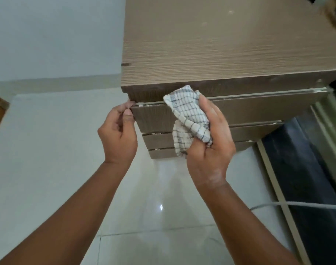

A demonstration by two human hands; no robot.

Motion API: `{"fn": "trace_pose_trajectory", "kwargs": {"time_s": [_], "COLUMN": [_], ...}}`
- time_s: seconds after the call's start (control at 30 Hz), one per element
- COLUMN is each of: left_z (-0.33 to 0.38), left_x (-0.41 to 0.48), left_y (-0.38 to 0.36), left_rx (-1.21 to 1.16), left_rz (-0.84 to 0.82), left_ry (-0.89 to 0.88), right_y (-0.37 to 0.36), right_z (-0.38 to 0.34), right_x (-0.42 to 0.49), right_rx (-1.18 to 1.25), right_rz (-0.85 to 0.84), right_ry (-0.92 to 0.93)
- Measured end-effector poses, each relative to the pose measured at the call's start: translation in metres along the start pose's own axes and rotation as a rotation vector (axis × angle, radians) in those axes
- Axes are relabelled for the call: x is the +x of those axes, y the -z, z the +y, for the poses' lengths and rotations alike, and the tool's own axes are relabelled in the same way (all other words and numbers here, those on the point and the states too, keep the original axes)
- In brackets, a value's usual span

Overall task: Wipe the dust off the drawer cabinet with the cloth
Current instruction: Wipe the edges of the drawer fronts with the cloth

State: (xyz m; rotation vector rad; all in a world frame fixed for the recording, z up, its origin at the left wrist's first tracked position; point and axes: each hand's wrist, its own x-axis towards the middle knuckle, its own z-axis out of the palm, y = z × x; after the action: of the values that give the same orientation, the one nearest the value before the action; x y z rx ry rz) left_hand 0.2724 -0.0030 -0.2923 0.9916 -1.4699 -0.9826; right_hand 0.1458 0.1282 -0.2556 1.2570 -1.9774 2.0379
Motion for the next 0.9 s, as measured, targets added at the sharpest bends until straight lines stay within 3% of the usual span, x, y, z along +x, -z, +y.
{"fn": "trace_pose_trajectory", "kwargs": {"time_s": [0.2, 0.4, 0.6, 0.7, 0.8, 0.9], "left_z": [-0.024, -0.025, -0.016, -0.020, -0.025, -0.022], "left_x": [-0.001, -0.009, -0.028, -0.038, -0.038, -0.038], "left_y": [-0.009, -0.010, -0.005, -0.003, -0.002, -0.004], "left_rx": [-0.111, -0.113, -0.125, -0.110, -0.083, -0.087], "left_rz": [0.096, 0.089, 0.113, 0.114, 0.146, 0.170], "left_ry": [-0.196, -0.310, -0.296, -0.348, -0.367, -0.359], "right_y": [-0.014, -0.027, -0.045, -0.058, -0.070, -0.069], "right_z": [0.049, 0.062, 0.040, 0.025, 0.017, 0.017], "right_x": [0.021, 0.023, 0.001, -0.015, -0.022, -0.015], "right_rx": [0.152, 0.147, 0.067, -0.058, -0.358, -0.536], "right_rz": [0.202, 0.176, 0.056, -0.058, -0.232, -0.256], "right_ry": [0.290, 0.501, 0.534, 0.577, 0.567, 0.596]}}
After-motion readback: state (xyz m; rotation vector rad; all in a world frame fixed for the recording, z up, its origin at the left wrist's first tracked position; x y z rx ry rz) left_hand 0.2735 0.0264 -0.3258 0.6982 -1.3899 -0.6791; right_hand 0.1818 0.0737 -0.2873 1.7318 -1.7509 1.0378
